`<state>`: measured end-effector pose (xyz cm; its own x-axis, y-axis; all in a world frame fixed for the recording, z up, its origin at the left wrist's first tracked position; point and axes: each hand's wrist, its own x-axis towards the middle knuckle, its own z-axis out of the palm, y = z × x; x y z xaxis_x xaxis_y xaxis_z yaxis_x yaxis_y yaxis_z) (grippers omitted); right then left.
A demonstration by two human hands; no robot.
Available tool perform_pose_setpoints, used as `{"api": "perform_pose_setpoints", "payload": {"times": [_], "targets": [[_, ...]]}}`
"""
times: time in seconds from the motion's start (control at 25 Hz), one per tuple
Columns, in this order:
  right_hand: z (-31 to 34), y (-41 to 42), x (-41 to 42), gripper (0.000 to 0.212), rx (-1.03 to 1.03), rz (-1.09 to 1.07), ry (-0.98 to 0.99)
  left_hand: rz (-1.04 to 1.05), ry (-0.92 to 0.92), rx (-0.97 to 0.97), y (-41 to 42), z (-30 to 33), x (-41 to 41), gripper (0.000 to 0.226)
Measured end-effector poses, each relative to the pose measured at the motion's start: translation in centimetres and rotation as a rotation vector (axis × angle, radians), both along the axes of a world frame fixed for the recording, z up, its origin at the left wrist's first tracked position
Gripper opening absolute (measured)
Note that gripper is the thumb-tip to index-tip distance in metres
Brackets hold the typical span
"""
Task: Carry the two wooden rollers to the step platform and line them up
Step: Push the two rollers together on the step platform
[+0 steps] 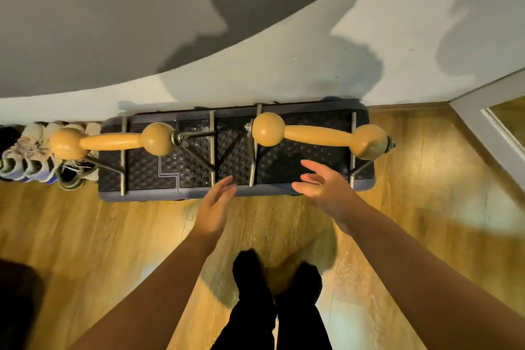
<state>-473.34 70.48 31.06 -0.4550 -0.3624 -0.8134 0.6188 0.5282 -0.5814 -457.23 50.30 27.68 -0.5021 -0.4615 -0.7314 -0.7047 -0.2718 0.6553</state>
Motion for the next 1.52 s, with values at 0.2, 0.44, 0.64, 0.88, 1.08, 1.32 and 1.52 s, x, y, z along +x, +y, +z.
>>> {"api": "perform_pose_setpoints", "payload": {"times": [0.2,0.44,0.64,0.88,1.08,1.32,1.52], "targets": [[6.7,-0.3,-0.2,0.067,-0.039,-0.067,0.135,-0.253,0.081,-0.190,-3.3,6.8,0.0,0.040],[8.4,-1.2,0.8,0.055,-0.045,-0.301,0.114,-0.469,0.135,-0.327,-6.2,8.4,1.0,0.043],[7.1,-2.6,1.7,0.059,0.053,-0.226,0.168,-0.552,0.152,-0.376,-9.9,8.8,2.5,0.046],[6.0,-4.0,-0.8,0.062,0.345,0.643,0.927,-0.491,0.145,-0.769,-16.3,10.6,3.5,0.038],[3.9,-5.7,-2.4,0.093,0.522,0.758,1.070,-0.709,-0.007,-0.979,-22.9,9.3,3.4,0.079],[0.0,-7.3,-5.0,0.128,0.570,0.806,1.018,-0.956,-0.150,-1.127,-25.2,4.1,2.1,0.126],[-1.9,-6.1,-7.5,0.130,0.669,0.903,0.908,-1.130,-0.182,-1.070,-27.6,1.3,-1.8,0.119]]}}
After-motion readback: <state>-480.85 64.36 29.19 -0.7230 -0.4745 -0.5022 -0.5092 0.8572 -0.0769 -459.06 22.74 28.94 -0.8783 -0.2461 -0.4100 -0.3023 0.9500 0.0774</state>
